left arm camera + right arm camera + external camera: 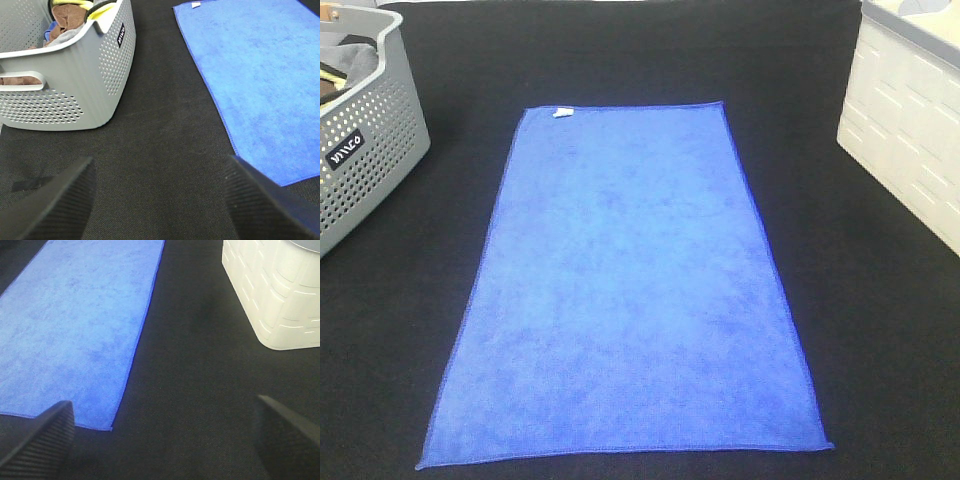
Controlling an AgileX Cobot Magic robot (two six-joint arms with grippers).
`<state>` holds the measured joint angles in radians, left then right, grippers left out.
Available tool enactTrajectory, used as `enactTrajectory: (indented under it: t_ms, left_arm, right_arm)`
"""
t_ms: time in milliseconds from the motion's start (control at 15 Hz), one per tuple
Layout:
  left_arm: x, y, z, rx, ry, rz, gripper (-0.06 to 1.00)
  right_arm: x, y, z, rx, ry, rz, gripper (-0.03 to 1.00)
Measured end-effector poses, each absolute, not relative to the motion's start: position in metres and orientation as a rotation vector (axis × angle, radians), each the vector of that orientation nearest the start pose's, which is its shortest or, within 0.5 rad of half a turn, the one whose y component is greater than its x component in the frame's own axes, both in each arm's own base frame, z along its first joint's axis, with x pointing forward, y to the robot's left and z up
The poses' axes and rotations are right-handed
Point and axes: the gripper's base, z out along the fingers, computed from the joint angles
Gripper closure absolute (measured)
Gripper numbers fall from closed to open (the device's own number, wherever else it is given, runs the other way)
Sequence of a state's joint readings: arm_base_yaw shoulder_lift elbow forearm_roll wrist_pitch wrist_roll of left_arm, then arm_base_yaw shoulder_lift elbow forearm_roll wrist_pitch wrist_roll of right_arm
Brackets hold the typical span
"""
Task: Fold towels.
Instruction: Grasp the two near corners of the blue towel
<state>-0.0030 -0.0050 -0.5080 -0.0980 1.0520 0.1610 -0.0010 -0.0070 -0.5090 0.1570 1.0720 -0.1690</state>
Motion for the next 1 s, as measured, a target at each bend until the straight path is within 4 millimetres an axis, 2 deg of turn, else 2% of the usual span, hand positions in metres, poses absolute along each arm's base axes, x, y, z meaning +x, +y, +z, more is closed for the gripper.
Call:
enactTrajectory:
  t_ms: [1000]
  left_arm:
    - [-0.0065,-0.0077,0.2805,0.17,2.012,-0.017,0.26]
  right_arm:
    - [-0.008,0.0125,0.2796,-0.18,2.023,0.081,0.08]
